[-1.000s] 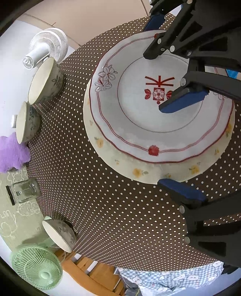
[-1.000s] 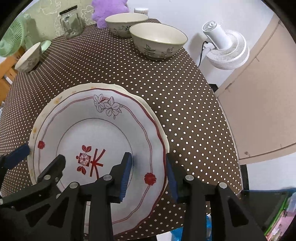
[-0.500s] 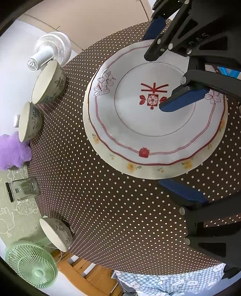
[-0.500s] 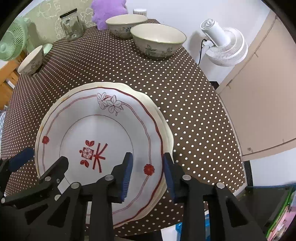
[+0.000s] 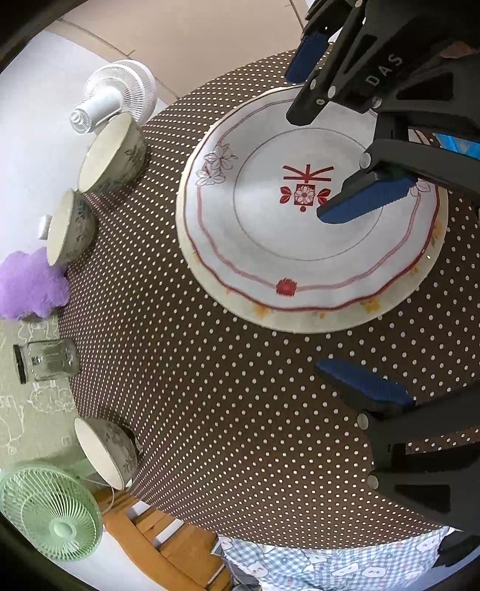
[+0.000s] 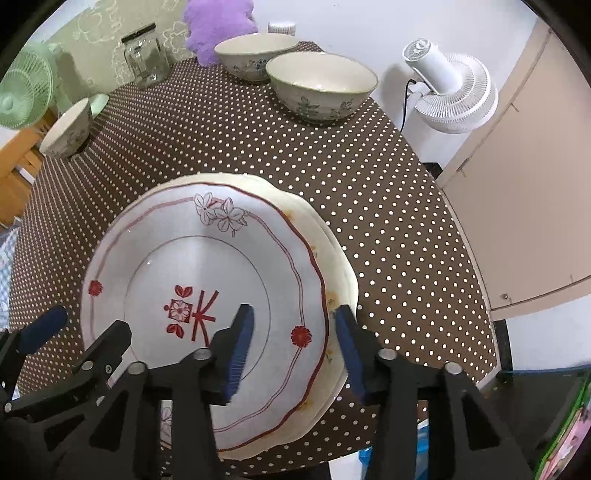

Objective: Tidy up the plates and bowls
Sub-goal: 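Open the right gripper and pull back from the plate stack, then reach the right gripper to the grey bowl beside the green fan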

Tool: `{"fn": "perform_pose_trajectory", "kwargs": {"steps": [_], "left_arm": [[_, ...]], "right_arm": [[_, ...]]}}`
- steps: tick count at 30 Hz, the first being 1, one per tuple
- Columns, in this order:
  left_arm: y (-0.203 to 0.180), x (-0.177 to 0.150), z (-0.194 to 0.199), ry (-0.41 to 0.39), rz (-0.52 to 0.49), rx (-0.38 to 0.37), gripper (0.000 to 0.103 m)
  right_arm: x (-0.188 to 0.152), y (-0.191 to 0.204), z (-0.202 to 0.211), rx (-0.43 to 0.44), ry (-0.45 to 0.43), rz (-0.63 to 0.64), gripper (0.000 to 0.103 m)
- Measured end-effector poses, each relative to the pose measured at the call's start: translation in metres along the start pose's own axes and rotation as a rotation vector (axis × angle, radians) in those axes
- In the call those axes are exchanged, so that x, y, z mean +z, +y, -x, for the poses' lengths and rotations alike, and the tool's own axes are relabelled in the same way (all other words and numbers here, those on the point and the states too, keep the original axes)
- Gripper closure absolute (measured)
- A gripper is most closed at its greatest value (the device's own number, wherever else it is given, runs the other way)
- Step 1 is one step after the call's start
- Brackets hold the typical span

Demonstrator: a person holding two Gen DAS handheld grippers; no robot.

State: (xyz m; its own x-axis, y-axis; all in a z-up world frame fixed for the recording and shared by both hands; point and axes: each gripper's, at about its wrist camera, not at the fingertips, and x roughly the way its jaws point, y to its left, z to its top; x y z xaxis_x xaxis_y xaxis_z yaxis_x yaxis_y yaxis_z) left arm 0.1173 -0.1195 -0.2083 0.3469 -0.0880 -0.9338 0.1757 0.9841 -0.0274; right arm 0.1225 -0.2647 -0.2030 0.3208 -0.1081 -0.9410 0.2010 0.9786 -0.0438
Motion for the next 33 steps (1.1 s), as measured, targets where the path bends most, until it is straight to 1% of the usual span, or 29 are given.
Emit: {"fn": "perform_pose_trajectory", "kwargs": {"steps": [2,5,8,10,17,23,25,26,29,33], "left_arm": [[0.006,0.001,0.006,-0.009,0.014,-0.001,0.025],[0.016,0.003,0.017,-0.018,0.032,-0.013,0.025],[0.024,0.004,0.032,-0.056,0.040,-0.013,0.025],[0.030,0.005,0.039,-0.065,0.048,-0.002,0.025],[0.054,0.009,0.063,-0.100,0.140,0.020,0.025],[0.063,0.013,0.075,-0.127,0.184,0.057,0.027],[0.066,0.016,0.077,-0.131,0.208,0.067,0.030],[0.069,0.018,0.080,-0.145,0.226,0.081,0.031],[0.075,0.026,0.083,-0.172,0.243,0.115,0.032],[0.091,0.035,0.083,-0.174,0.264,0.124,0.032]], "right_arm": [[0.000,0.000,0.008,0.006,-0.021,-0.013,0.041],[0.003,0.004,0.021,0.019,-0.046,-0.016,0.039],[0.007,0.012,0.036,0.039,-0.078,-0.003,0.039],[0.009,0.019,0.044,0.050,-0.092,0.003,0.039],[0.020,0.037,0.066,0.099,-0.114,0.063,0.039],[0.032,0.050,0.077,0.116,-0.134,0.143,0.039],[0.036,0.056,0.081,0.113,-0.149,0.175,0.039],[0.039,0.059,0.083,0.128,-0.152,0.193,0.039],[0.046,0.068,0.084,0.170,-0.155,0.228,0.039],[0.056,0.083,0.084,0.178,-0.155,0.244,0.039]]}}
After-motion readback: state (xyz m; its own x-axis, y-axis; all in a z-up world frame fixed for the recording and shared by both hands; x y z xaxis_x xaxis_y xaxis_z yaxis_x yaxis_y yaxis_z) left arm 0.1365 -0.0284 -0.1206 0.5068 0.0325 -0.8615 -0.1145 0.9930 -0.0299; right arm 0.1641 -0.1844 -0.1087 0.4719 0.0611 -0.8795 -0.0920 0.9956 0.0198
